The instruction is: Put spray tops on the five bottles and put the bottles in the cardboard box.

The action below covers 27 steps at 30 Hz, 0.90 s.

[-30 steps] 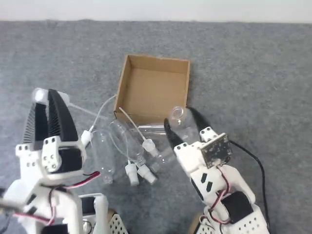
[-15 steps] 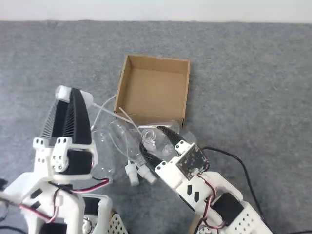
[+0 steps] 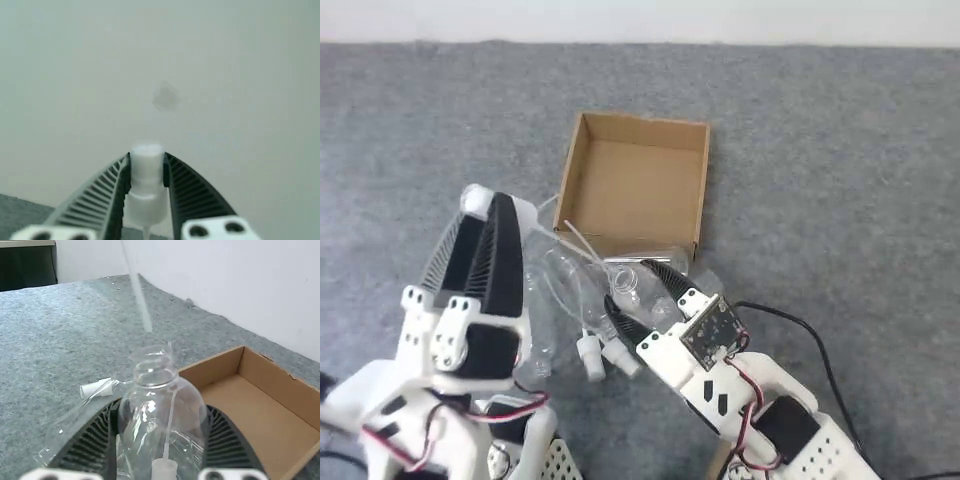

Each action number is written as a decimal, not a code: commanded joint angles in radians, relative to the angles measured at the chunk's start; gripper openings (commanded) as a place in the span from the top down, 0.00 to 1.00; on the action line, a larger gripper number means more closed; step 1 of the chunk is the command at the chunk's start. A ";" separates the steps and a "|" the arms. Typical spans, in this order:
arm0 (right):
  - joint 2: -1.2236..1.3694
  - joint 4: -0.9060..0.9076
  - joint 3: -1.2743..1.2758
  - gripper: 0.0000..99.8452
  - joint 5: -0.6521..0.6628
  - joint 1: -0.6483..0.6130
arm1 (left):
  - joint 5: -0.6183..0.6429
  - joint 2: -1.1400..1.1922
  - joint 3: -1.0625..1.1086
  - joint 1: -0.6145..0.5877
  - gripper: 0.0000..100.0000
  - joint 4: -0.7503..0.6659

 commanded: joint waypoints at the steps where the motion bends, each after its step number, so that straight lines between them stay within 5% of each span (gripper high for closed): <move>1: -0.016 0.002 -0.009 0.92 0.015 -0.007 | 0.011 -0.014 -0.056 0.023 0.99 0.055; 27: -0.016 0.004 -0.011 0.92 0.078 -0.012 | -0.057 -0.014 -0.044 0.017 0.99 -0.002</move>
